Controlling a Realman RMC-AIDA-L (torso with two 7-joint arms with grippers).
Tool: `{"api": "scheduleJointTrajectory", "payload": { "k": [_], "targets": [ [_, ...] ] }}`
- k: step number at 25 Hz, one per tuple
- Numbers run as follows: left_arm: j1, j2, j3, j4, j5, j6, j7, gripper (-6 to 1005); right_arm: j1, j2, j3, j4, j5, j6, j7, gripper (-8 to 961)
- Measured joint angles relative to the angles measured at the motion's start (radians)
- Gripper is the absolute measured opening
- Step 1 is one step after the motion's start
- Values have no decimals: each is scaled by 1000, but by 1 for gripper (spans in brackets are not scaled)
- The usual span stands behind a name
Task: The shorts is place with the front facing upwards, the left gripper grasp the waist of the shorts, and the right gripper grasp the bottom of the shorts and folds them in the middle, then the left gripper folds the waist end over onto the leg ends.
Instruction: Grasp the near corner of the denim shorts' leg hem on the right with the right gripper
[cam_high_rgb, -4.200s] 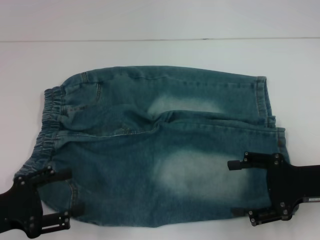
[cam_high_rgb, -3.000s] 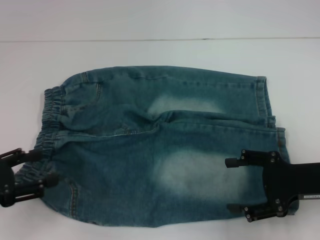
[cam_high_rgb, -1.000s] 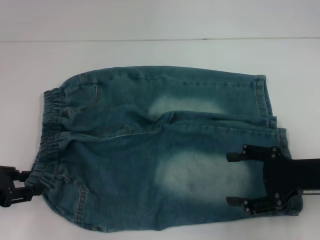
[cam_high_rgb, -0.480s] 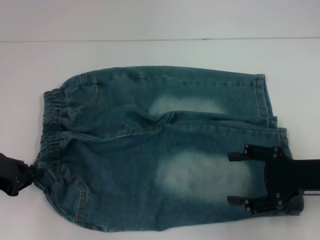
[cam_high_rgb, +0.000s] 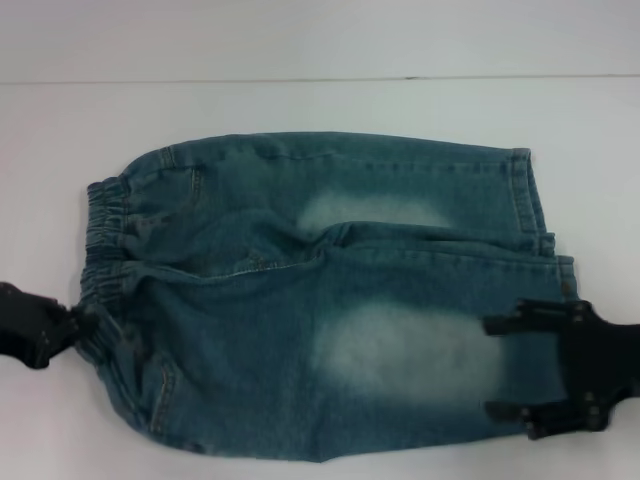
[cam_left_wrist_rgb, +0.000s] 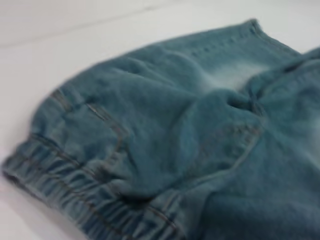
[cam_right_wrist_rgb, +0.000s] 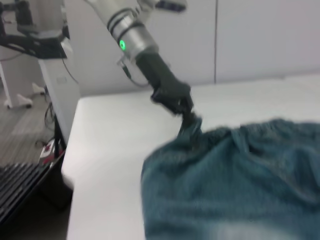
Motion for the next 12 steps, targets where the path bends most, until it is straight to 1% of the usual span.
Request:
{"api": "scheduleJointTrajectory", "payload": {
  "k": [4,6,7,8,10,12],
  "targets": [
    [5,-1,1,-12,-17,-51,13,50,-27,5,5,-180,-74,-88,130,888],
    [6,-2,1,-12,-21,-59,18,50,-31,0,8,-256,-113,-135,197,887],
    [8,-3,1,-12,-26,-63,24,50,-31,-5,2,-320,-165,-161,271,886],
    [9,-4,1,-12,-34,-67,30,50,-31,-5,2,-320,-165,-161,271,885],
    [11,-4,1,-17,-46,-75,40,50,-22,-8,-9,-366,-239,-160,334,884],
    [11,-4,1,-22,-51,-81,48,50,1,-9,-14,-376,-322,-160,373,882]
  ]
}}
